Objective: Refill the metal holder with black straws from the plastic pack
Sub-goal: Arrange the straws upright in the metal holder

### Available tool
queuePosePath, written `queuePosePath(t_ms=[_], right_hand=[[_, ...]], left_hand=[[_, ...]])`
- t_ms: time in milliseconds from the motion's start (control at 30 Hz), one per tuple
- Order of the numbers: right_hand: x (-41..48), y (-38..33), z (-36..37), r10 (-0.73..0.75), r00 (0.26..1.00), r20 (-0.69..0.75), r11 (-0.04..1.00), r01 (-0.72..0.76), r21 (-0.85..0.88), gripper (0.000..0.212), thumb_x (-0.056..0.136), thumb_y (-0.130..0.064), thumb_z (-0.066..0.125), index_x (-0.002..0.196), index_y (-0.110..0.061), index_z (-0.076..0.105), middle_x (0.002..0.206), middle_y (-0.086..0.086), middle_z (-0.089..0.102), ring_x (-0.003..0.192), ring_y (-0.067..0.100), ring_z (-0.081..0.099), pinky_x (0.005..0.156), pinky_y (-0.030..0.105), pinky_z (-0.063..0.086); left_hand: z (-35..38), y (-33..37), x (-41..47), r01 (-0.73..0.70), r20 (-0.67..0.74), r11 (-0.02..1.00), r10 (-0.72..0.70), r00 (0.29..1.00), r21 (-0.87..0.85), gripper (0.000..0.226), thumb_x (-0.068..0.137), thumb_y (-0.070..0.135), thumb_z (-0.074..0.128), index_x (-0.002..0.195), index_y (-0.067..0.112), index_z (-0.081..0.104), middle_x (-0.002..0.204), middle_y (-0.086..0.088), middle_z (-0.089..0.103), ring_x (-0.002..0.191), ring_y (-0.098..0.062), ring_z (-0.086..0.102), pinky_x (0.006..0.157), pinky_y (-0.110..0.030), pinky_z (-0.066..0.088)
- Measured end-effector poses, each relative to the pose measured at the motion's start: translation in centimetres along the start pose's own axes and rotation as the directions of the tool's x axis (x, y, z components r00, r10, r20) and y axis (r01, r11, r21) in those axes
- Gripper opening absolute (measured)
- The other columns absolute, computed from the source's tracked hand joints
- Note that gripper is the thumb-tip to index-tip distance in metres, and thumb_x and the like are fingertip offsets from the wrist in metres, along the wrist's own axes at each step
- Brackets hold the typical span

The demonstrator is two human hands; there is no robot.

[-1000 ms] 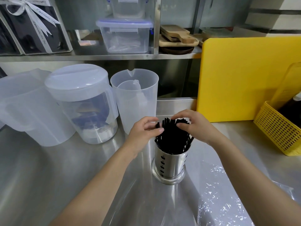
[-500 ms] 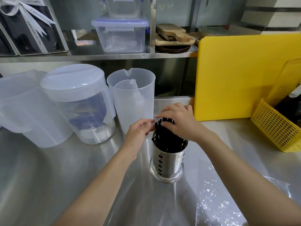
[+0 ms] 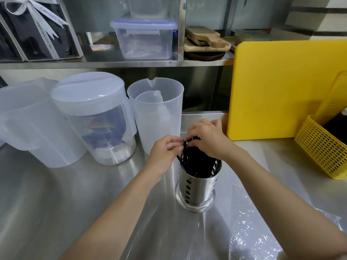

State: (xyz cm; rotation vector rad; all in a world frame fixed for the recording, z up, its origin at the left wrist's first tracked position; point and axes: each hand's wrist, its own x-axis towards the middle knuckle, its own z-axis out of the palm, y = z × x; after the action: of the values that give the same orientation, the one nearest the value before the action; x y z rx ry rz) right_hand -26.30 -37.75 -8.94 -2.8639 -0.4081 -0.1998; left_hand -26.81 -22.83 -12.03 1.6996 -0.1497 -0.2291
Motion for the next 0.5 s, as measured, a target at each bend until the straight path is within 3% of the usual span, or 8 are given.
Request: queuePosePath(t_ms=[333, 500], right_hand=[[-0.4, 0.2, -0.1, 0.021, 1.000, -0.023, 0.999, -0.021, 0.027, 0.019, 0.091, -0.026, 0.053, 0.102, -0.021, 0.068, 0.114, -0.003, 0.060, 0.113, 0.016, 0.041, 0.089, 0.032, 0.016], [-0.8, 0.2, -1.3, 0.031, 0.999, -0.032, 0.995, -0.028, 0.092, 0.017, 0.088, -0.029, 0.058, 0.097, -0.019, 0.068, 0.109, -0.005, 0.054, 0.112, 0.013, 0.038, 0.085, 0.028, 0.014]], left_hand=[[0.4, -0.1, 0.5, -0.060, -0.059, 0.994, 0.065, 0.996, 0.087, 0.031, 0.073, -0.004, 0.070, 0.075, 0.025, 0.061, 0.071, 0.000, 0.067, 0.073, -0.016, 0.064, 0.080, -0.027, 0.051], [0.1, 0.6, 0.3, -0.103, -0.061, 0.992, 0.107, 0.992, 0.068, 0.027, 0.073, -0.003, 0.071, 0.075, 0.024, 0.065, 0.073, 0.001, 0.067, 0.072, -0.011, 0.064, 0.077, -0.020, 0.049]])
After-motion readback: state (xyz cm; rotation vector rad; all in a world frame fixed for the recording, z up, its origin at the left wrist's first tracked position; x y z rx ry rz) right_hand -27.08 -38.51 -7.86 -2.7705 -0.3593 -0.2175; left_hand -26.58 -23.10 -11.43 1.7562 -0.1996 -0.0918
